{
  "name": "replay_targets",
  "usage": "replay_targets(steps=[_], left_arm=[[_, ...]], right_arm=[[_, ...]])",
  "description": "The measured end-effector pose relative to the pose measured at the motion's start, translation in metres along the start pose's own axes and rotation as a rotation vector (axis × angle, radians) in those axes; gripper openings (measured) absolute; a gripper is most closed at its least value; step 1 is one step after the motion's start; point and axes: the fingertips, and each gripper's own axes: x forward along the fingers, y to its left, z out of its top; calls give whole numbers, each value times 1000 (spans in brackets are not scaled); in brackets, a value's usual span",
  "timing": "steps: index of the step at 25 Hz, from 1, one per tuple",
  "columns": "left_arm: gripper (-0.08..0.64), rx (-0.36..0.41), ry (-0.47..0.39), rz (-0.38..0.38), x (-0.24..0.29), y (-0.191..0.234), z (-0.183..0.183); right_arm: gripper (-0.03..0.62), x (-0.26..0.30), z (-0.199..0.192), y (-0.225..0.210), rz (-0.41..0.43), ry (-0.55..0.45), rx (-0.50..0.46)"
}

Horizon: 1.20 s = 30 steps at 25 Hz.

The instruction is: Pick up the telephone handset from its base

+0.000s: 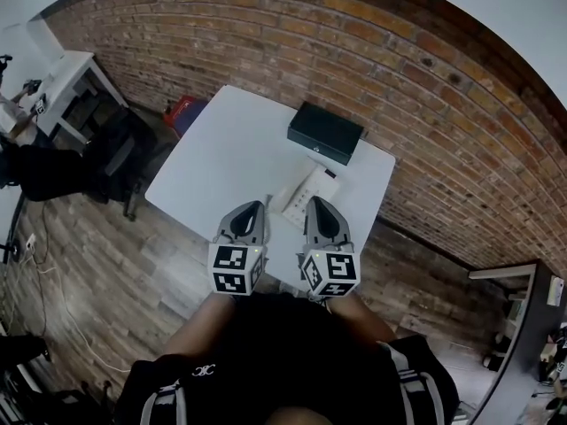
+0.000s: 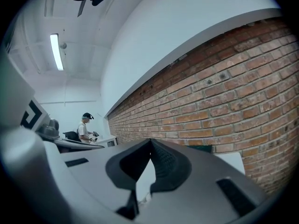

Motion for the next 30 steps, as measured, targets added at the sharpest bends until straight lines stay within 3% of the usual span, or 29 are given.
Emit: replay_targets(steps=[7, 16, 24, 30], left_arm=[[2, 62, 7, -135, 34, -8, 6], [2, 123, 16, -322, 65, 26, 26], [2, 112, 35, -413, 84, 64, 26], [2, 123, 41, -456, 94, 81, 28]], right_arm=[[-2, 10, 1, -17, -98, -4, 35], [-2, 42, -9, -4, -296, -9, 50], [-2, 78, -33, 2, -444, 30, 26], [-2, 102, -68, -7, -497, 75, 58]])
